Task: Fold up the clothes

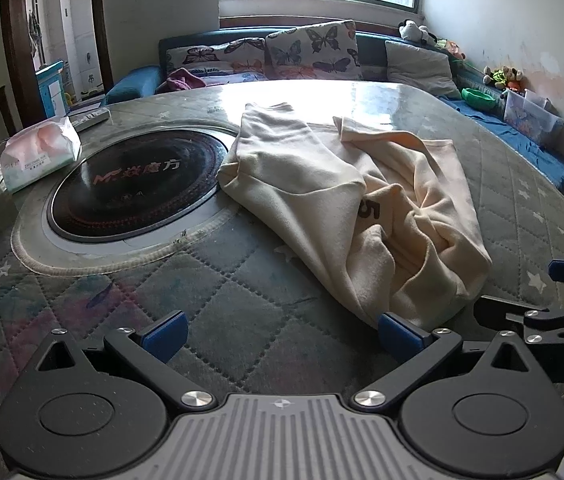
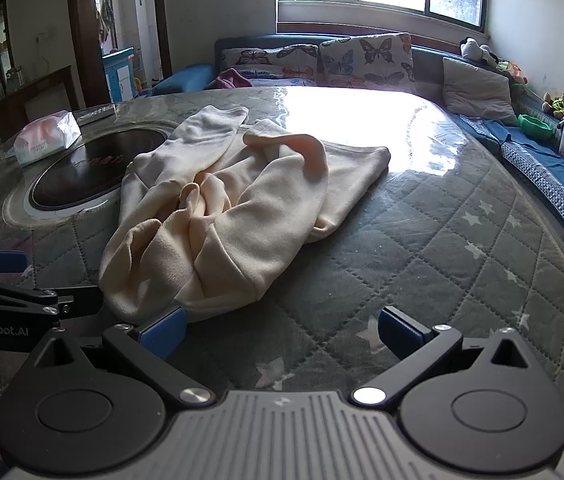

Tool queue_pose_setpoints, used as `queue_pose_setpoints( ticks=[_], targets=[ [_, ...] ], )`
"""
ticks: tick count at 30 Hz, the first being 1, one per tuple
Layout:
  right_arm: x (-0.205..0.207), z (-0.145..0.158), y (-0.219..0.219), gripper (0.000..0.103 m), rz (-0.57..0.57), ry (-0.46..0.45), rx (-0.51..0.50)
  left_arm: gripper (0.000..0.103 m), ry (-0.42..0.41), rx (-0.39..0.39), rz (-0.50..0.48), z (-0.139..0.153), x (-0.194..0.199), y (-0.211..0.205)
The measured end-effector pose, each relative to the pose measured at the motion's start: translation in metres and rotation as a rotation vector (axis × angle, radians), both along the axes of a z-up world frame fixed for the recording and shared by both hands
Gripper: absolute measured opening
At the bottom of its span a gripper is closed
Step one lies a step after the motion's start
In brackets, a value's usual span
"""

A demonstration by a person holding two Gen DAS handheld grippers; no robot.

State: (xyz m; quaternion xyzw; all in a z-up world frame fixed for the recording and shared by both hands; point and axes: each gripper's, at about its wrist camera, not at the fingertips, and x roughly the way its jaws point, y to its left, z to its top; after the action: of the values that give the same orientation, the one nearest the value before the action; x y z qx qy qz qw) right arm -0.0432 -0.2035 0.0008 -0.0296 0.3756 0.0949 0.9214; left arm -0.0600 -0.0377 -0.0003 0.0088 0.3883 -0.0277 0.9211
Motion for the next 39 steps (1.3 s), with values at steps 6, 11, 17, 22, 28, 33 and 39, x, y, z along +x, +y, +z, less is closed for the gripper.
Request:
queue_pose_setpoints(
  ticks=[6, 11, 17, 22, 28, 33, 39],
  targets=[
    [0.0007, -0.0002, 0.0019, 0.103, 0.004, 0.002, -0.003, 0.103, 0.008, 0.006, 0.0, -0.0009, 0.0006, -0.0012],
    [0.0008, -0.0005, 0.0048, 0.103, 0.014, 0.005, -0.004, 0.103, 0.012, 0.008, 0.007, -0.0015, 0.0013, -0.0016],
    [0.0011, -0.0017, 0.0067, 0.103, 0.017, 0.01, -0.005, 0.103, 0.02, 0.012, 0.008, -0.0024, 0.0022, -0.0029],
    [0.0021, -0.0019, 0.0079, 0.103, 0.018, 0.011, -0.003, 0.103, 0.024, 0.013, 0.009, -0.0029, 0.0028, -0.0034],
    [0.0025, -0.0029, 0.0091, 0.103, 0.019, 0.013, -0.002, 0.103, 0.029, 0.015, 0.011, -0.0036, 0.0036, -0.0038],
    [0.0026, -0.003, 0.0092, 0.103, 0.019, 0.014, -0.001, 0.103, 0.031, 0.015, 0.012, -0.0037, 0.0041, -0.0039],
    [0.003, -0.0033, 0.0094, 0.103, 0.019, 0.014, 0.001, 0.103, 0.032, 0.014, 0.014, -0.0036, 0.0049, -0.0038]
  ],
)
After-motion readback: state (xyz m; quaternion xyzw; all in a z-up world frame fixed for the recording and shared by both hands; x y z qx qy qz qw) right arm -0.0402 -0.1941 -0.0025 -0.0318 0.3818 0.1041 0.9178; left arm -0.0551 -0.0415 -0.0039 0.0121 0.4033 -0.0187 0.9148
